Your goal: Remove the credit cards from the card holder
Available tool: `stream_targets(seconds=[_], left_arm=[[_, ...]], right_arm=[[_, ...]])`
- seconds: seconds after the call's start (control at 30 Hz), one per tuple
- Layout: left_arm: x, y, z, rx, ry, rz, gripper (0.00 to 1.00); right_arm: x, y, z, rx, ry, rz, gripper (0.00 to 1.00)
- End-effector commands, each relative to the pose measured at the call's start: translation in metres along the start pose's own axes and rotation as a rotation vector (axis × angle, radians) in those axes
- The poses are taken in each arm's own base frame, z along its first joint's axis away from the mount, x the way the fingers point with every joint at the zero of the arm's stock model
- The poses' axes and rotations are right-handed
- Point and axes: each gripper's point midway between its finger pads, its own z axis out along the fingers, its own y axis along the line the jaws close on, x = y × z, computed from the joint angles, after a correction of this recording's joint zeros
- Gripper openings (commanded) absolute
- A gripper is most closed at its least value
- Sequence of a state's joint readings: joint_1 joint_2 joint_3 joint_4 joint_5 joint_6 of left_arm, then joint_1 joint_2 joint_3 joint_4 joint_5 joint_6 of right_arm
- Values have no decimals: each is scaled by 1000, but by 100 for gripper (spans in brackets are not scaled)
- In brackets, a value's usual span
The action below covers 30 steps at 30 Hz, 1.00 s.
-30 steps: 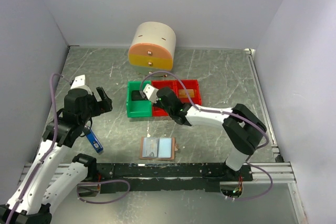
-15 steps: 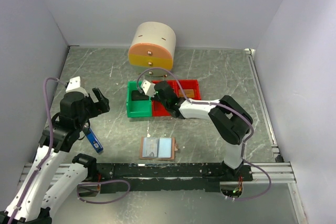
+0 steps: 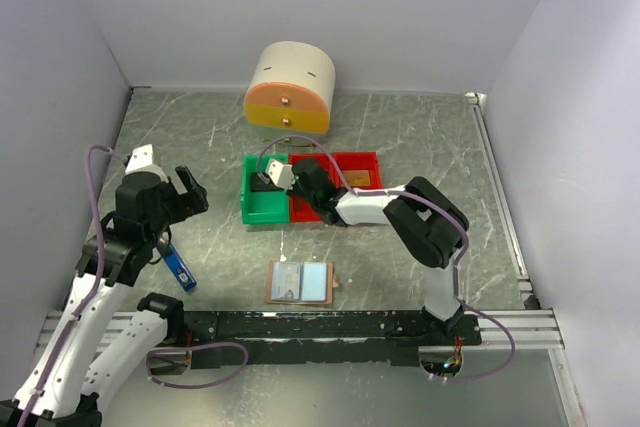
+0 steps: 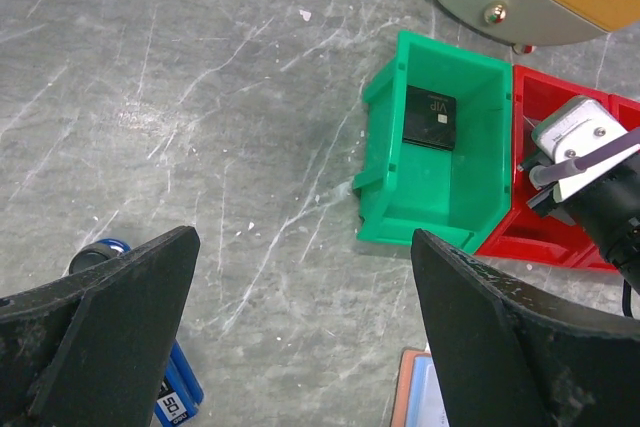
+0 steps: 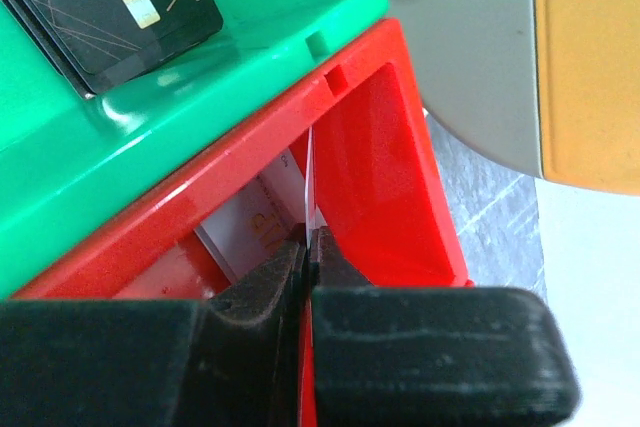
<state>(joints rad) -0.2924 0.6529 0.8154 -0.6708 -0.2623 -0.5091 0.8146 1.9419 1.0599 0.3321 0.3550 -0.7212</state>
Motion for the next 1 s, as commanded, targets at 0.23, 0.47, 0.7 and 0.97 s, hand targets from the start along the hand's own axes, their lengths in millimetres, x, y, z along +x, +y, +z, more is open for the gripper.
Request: stream_targets(seconds=[0.23, 0.47, 0.7, 0.97], left_arm=[[0, 0, 8, 12, 16, 4, 100], [0, 2, 9, 11, 19, 0, 99], [1, 2, 11, 12, 27, 1, 100], [3, 3, 13, 8, 37, 3, 100]], right_arm=[[4, -2, 12, 14, 27, -22, 8], [-4, -2, 2, -15, -16, 16, 26], [-3, -1, -2, -19, -24, 23, 38], [10, 2, 0, -1, 21, 14, 48]])
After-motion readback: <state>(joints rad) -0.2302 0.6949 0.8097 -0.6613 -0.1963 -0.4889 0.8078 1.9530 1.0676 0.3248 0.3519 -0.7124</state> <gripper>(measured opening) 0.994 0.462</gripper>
